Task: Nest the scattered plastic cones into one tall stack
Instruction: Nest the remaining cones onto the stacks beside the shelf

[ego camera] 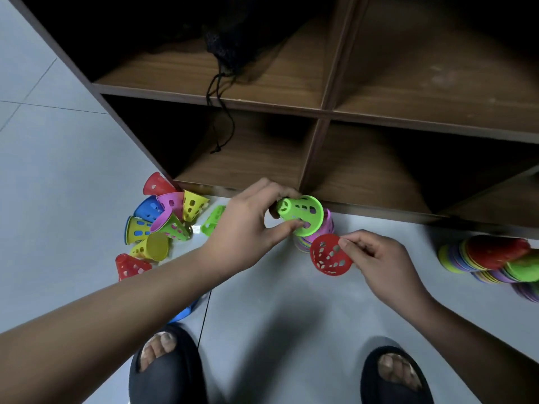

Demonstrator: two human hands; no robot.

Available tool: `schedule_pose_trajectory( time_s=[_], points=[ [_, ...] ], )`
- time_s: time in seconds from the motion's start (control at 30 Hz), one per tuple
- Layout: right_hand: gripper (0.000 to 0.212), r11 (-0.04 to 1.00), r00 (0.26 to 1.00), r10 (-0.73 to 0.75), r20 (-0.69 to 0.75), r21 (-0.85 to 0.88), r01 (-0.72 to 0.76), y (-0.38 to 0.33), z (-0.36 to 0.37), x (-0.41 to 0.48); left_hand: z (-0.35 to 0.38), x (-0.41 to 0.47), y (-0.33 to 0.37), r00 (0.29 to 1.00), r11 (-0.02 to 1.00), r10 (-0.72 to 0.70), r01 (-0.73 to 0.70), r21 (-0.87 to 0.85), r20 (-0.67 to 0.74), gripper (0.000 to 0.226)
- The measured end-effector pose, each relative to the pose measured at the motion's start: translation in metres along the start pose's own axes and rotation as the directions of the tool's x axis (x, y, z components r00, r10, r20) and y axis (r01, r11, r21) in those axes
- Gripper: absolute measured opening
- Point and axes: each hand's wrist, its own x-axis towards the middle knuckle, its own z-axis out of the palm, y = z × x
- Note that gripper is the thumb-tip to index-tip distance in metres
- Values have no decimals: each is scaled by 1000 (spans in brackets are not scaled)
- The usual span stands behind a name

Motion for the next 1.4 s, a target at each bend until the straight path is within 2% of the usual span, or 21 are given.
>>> schedule_pose_trajectory(
  time_s=[0.17,0.27,0.33,0.4,0.53,0.63,0.7,0.8,0.87,0.93,1.07,1.23,1.33,1.4],
  points=[
    [15,998,999,-23,-34,-56,21,-9,-26,13,23,21,7,997,1000,6,-5,-6,83,45],
    [16,999,1000,-14,2,-38,14,-15,-31,15,35,27,8,986,1000,5,-5,2,166,48],
    [18,999,999,14,44,32,-16,-20,-33,14,40,26,10,978,1000,-16,17,-4,207,52],
    [18,991,997,39,59,129,-46,-22,-35,16,40,20,13,981,999,-12,21,-45,191,52],
    [19,943,996,56,65,324,-74,-24,-35,23,33,1,19,988,972,-72,101,-211,140,34],
    [19,888,994,76,83,448,-106,-28,-29,26,33,-8,23,967,927,-151,210,-311,204,47],
    [20,857,991,81,110,500,-126,-32,-23,26,35,-10,24,950,862,-209,290,-415,232,50],
    [23,843,987,86,134,518,-144,-36,-14,26,38,-10,22,923,732,-290,385,-562,254,46],
    [27,847,984,95,147,508,-158,-37,-12,24,38,-9,19,922,666,-296,388,-638,251,38],
    [36,850,982,112,155,497,-175,-38,-13,24,34,-4,18,930,646,-295,364,-671,220,30],
    [40,863,987,127,100,479,-159,-37,-17,23,15,11,20,946,717,-294,313,-622,137,29],
    [17,906,997,82,-15,418,-68,-30,-19,22,19,24,17,981,910,-195,190,-368,24,29],
    [5,923,994,31,-101,385,10,-30,-18,19,38,24,12,986,957,-156,164,-238,51,36],
    [13,946,989,-32,-145,314,77,-28,-16,14,50,21,5,984,969,-140,159,-190,109,42]
  ],
)
